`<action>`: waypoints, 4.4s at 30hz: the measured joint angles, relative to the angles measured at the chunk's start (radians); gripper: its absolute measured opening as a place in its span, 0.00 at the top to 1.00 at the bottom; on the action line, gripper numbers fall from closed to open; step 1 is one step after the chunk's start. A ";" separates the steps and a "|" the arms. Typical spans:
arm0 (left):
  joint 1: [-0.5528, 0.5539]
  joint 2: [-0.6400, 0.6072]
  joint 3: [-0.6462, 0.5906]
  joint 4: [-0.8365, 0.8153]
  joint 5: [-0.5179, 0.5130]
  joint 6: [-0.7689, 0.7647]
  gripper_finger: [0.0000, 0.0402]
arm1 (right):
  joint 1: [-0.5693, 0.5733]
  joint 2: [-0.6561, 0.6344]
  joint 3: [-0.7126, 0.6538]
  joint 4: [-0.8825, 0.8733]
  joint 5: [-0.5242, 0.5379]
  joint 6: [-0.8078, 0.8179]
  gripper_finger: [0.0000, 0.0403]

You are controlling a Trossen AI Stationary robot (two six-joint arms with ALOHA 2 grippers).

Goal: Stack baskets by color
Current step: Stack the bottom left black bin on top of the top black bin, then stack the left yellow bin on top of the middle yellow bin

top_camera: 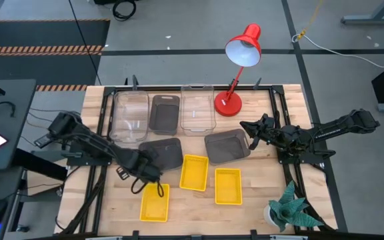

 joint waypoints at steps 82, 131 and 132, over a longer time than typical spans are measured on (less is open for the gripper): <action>0.657 0.266 0.669 -0.220 -0.012 -0.410 0.99 | 0.000 0.003 0.000 -0.004 0.000 0.000 0.97; 0.623 0.354 0.668 -0.189 0.105 -0.390 0.45 | 0.000 0.003 0.000 -0.006 0.000 0.000 0.97; 0.617 0.332 0.668 -0.160 0.108 -0.396 0.46 | 0.000 0.003 0.000 -0.007 0.000 0.000 0.97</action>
